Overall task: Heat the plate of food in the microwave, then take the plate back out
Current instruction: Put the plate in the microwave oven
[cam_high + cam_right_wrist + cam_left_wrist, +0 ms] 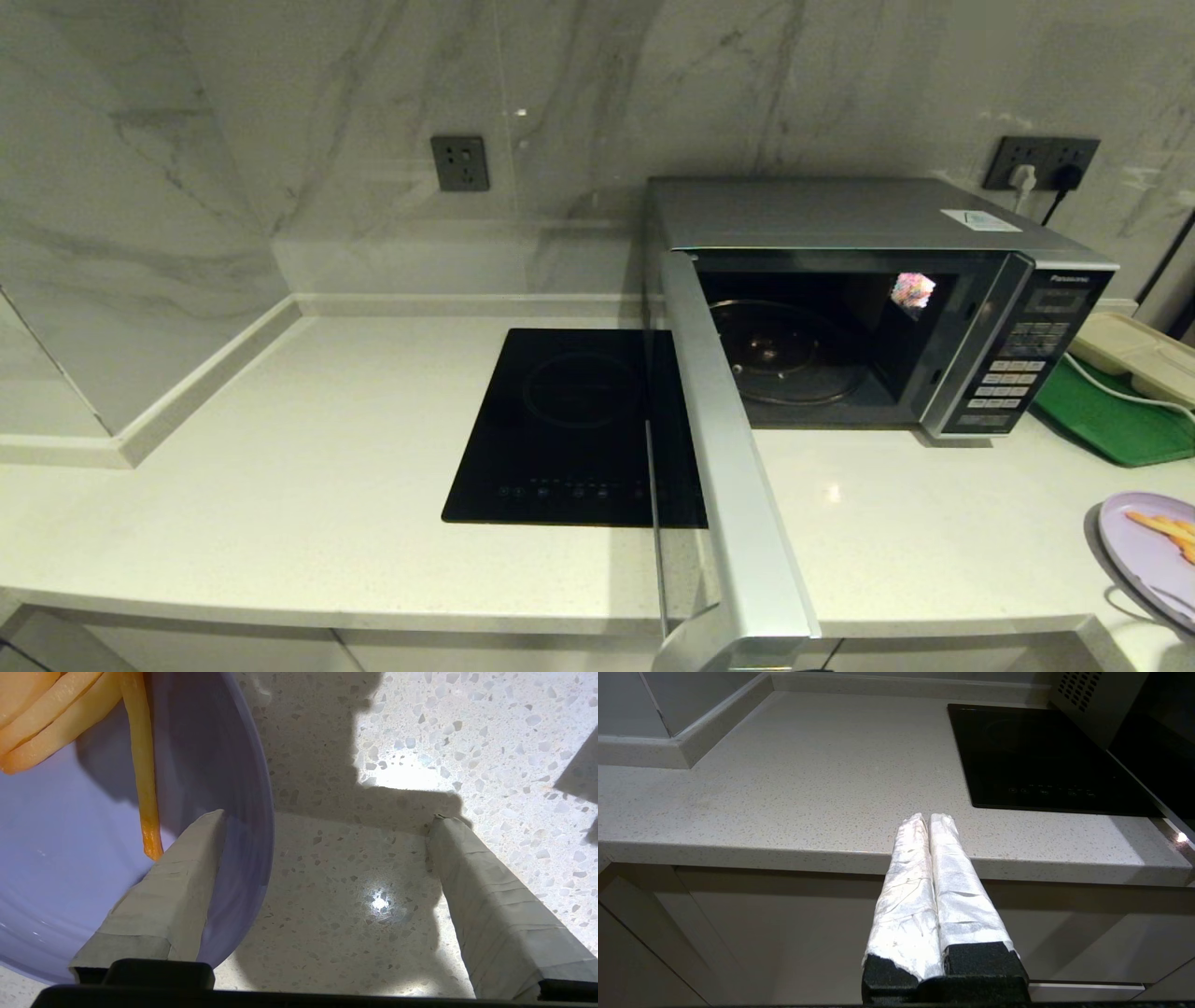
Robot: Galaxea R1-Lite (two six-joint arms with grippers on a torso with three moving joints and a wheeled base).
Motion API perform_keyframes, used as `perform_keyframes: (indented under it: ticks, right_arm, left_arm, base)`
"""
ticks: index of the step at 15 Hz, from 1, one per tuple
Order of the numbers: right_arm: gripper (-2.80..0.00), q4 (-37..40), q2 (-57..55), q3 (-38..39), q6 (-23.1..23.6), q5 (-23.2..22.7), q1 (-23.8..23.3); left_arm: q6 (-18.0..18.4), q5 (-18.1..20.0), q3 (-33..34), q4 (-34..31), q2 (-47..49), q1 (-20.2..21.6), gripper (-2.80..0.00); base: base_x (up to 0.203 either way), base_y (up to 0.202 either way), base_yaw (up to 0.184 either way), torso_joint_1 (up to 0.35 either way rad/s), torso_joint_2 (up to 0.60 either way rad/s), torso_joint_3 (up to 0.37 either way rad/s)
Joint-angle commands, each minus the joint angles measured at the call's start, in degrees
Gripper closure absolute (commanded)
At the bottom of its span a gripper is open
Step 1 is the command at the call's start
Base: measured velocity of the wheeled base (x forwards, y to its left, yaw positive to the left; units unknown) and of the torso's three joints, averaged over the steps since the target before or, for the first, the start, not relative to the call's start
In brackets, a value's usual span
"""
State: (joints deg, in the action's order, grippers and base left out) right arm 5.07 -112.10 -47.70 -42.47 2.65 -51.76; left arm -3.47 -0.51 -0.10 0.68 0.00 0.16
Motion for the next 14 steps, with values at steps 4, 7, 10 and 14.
perform_keyframes:
  ticks: [4,7,10,14]
  right_arm:
    - [0.00,0.0,-0.1,0.2,-0.2,0.0,0.1]
    - [0.00,0.1,0.2,-0.1,-0.2,0.1,0.1]
    - [0.00,0.1,0.9,-0.3,-0.2,0.4,0.1]
    - [0.00,0.1,1.2,-0.9,-0.2,0.4,0.1]
  left_arm:
    - [0.0,0.0,0.0,0.0,0.0,0.0,0.00]
    - [0.0,0.0,0.0,0.0,0.0,0.0,0.00]
    - [0.0,0.0,0.0,0.0,0.0,0.0,0.00]
    - [0.0,0.0,0.0,0.0,0.0,0.0,0.00]
  base:
    - [0.000,0.000,0.000,0.000,0.00,0.000]
    - [0.000,0.000,0.000,0.000,0.00,0.000]
    - [0.000,0.000,0.000,0.000,0.00,0.000]
    - [0.000,0.000,0.000,0.000,0.00,0.000]
